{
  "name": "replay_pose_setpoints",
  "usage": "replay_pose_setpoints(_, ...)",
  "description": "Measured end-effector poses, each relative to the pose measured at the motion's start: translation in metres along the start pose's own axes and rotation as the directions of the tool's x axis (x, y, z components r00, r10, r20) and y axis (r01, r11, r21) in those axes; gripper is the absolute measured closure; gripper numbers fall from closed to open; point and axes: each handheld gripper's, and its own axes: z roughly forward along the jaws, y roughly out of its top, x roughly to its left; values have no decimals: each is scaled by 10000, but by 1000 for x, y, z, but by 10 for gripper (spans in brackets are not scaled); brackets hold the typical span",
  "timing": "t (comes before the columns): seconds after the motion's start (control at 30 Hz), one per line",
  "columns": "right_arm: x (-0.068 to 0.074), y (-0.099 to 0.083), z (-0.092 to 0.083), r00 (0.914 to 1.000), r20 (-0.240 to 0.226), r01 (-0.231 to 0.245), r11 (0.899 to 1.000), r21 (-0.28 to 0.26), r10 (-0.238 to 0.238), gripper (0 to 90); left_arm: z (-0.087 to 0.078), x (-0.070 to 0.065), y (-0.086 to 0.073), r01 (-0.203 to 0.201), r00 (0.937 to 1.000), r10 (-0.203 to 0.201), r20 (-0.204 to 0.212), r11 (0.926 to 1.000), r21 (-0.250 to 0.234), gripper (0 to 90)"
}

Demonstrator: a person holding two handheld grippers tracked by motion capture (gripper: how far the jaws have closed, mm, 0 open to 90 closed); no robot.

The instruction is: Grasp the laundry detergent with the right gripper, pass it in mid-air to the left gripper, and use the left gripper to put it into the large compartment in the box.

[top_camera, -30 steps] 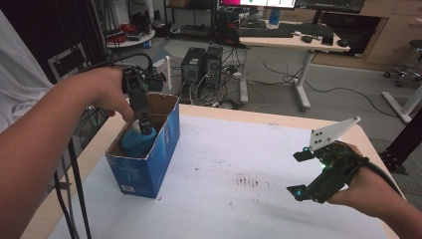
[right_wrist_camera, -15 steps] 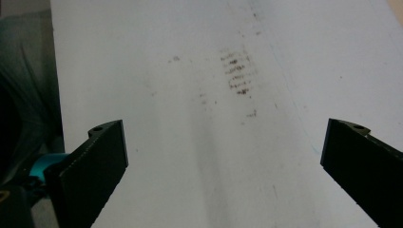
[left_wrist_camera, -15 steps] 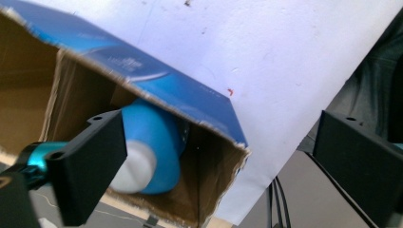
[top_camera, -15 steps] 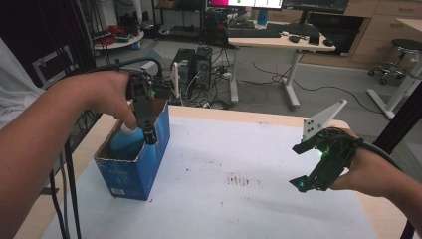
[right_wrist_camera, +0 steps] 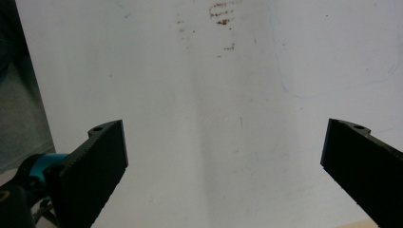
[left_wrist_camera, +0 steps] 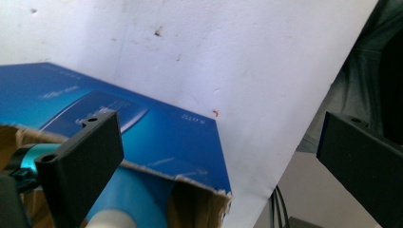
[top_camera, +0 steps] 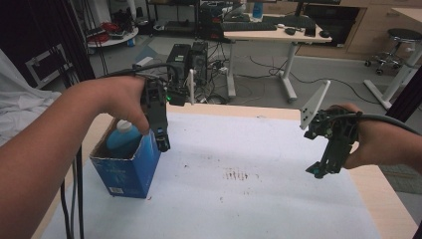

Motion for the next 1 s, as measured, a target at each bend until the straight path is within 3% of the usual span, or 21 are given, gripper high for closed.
replay_pose_setpoints(0.37, 8, 10, -9, 9997, 77, 213, 9988, 442, -217, 7, 14, -13, 11, -948, 9946, 938, 446, 9953, 201, 16)
replay_pose_setpoints(0.8, 12, 17, -10, 9994, 166, 294, 9987, 420, -301, 8, 17, -17, 7, -1139, 9927, 1138, 405, 9935, 0, 16)
replay_pose_setpoints(1.0, 9, 18, -10, 9993, 166, 317, 9987, 399, -324, 7, 22, -16, 6, -1161, 9923, 1150, 462, 9930, 223, 16)
